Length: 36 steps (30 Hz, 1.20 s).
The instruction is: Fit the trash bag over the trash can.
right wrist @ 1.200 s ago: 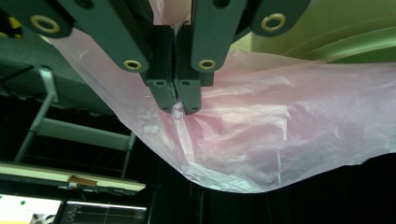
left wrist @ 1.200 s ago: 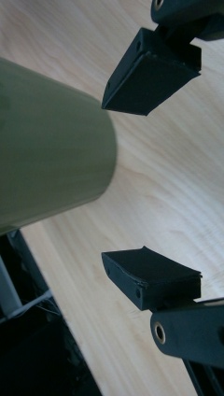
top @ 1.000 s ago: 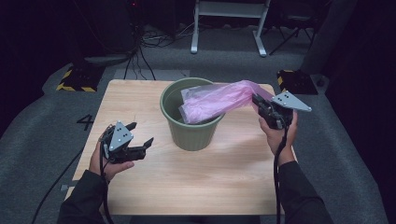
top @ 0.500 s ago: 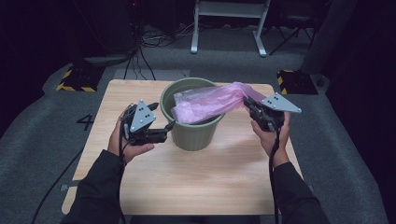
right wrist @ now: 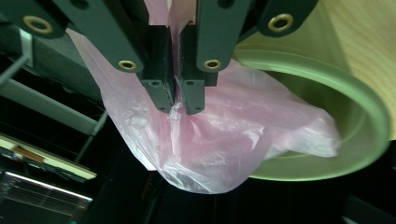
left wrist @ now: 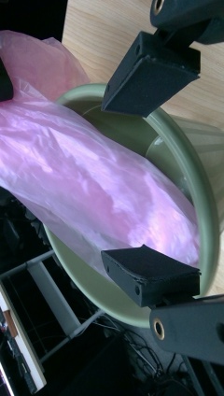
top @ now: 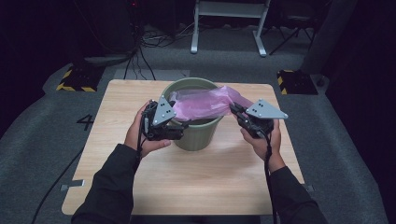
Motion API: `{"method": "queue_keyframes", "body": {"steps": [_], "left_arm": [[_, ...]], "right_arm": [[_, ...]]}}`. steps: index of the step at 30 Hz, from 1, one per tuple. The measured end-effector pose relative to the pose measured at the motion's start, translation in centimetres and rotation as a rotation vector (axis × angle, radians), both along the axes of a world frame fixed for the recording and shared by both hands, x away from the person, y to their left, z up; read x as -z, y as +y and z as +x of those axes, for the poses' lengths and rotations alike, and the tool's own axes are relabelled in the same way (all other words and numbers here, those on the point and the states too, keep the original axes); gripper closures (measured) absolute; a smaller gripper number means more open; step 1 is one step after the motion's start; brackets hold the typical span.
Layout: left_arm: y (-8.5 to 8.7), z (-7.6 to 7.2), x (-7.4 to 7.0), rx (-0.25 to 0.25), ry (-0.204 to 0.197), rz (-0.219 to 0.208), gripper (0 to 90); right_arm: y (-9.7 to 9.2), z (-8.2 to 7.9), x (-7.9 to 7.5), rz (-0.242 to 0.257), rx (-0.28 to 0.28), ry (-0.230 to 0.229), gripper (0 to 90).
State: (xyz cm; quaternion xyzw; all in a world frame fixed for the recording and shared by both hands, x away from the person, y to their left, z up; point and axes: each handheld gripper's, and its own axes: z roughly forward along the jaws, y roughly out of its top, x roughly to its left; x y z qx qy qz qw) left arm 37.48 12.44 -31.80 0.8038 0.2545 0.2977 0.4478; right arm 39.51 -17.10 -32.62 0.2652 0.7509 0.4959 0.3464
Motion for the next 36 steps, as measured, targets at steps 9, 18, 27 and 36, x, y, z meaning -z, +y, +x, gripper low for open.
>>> {"method": "queue_keyframes", "body": {"steps": [9,18,27,36], "left_arm": [[-2.0,0.0,-0.2,0.022,-0.005,0.040,23.7],[-2.7,0.2,-0.5,0.027,-0.021,0.048,30.6],[-4.3,0.9,0.0,-0.002,-0.041,0.113,56.2],[-4.8,1.4,0.3,-0.030,-0.068,0.176,88.8]], "right_arm": [[1.7,-0.4,-0.7,-0.026,-0.077,0.010,85.6],[3.2,-1.1,-1.2,-0.058,-0.119,-0.008,86.1],[3.8,-1.4,-1.4,-0.045,-0.146,-0.011,85.4],[3.6,-1.6,-1.3,-0.033,-0.154,-0.009,84.4]]}}
